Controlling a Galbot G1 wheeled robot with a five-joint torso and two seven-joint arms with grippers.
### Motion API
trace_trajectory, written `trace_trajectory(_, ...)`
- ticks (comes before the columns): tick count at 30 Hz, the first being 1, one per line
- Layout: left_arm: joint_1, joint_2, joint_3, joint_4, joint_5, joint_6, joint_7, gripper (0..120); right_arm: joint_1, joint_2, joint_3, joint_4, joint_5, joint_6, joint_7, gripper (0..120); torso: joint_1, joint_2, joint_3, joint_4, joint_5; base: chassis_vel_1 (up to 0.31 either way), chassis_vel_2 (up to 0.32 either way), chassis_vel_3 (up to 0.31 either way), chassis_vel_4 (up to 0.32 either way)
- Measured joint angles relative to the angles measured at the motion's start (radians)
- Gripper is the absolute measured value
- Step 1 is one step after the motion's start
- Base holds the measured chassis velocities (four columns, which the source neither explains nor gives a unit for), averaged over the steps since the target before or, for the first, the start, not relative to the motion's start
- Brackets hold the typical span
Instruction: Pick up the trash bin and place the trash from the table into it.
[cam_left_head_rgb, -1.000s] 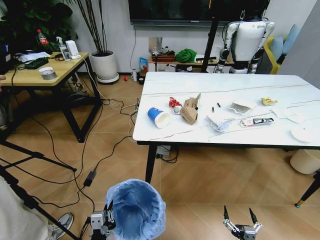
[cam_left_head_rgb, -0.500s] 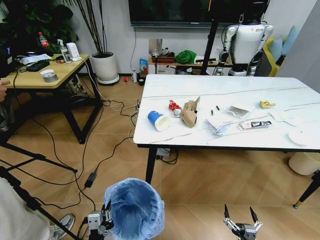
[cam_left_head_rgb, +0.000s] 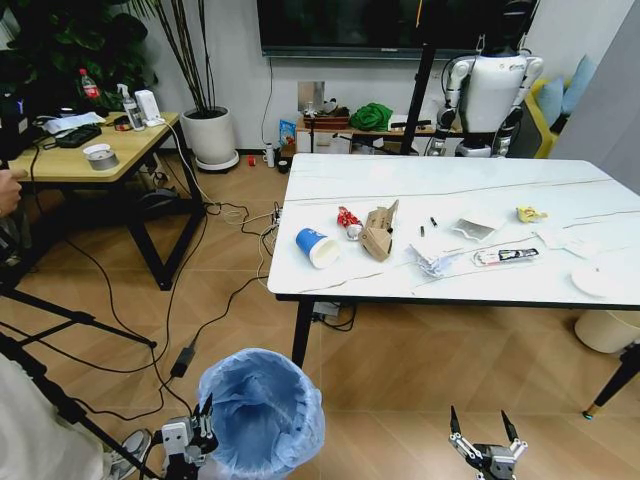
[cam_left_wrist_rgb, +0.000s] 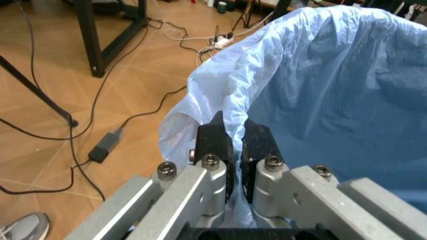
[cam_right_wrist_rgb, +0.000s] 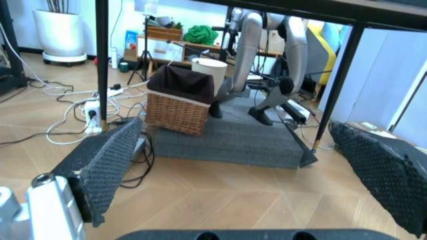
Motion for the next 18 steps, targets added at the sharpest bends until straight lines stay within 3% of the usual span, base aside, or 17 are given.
trace_trajectory(3, 0.0, 0.0, 0.0, 0.0, 0.0, 0.0, 0.0, 0, 0.0, 0.0, 0.0, 0.0, 0.0, 0.0, 0.0, 100, 0.001, 0.002, 0.001, 0.0, 0.0, 0.0, 0.0, 0.0, 0.0)
trace_trajectory(18, 0.011, 0.0, 0.005, -0.021, -0.007, -0.003, -0.007, 0, -0.022, 0.007, 0.002, 0.033, -0.001, 0.0, 0.001, 100, 0.04, 0.089, 0.049, 0.0, 0.0, 0.0, 0.0, 0.0, 0.0)
